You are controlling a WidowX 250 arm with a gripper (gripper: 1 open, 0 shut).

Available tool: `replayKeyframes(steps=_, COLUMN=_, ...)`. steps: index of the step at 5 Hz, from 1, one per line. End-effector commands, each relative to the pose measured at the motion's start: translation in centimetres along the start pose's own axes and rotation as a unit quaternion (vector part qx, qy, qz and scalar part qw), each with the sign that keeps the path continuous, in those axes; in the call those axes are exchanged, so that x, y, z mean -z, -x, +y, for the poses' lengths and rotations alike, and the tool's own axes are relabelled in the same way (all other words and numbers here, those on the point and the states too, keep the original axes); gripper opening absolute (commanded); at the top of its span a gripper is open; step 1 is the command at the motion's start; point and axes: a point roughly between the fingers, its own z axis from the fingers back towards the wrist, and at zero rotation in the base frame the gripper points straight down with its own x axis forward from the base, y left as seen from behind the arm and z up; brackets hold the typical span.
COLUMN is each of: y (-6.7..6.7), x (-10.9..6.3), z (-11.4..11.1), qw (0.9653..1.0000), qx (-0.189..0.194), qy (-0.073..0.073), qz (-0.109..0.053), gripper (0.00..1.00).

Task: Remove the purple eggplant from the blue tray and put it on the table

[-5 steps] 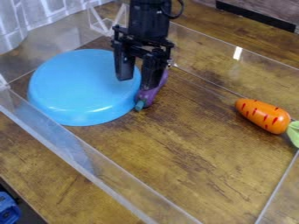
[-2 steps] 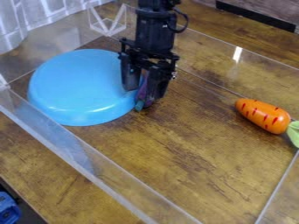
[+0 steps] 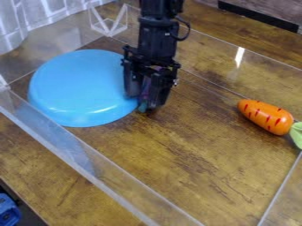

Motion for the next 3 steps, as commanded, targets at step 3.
replayKeyframes(steps=3, y=-1.30, x=-0.96, z=-0.14, qw=0.9996, qx=0.021, qy=-0.009, qz=-0.019, gripper=0.00)
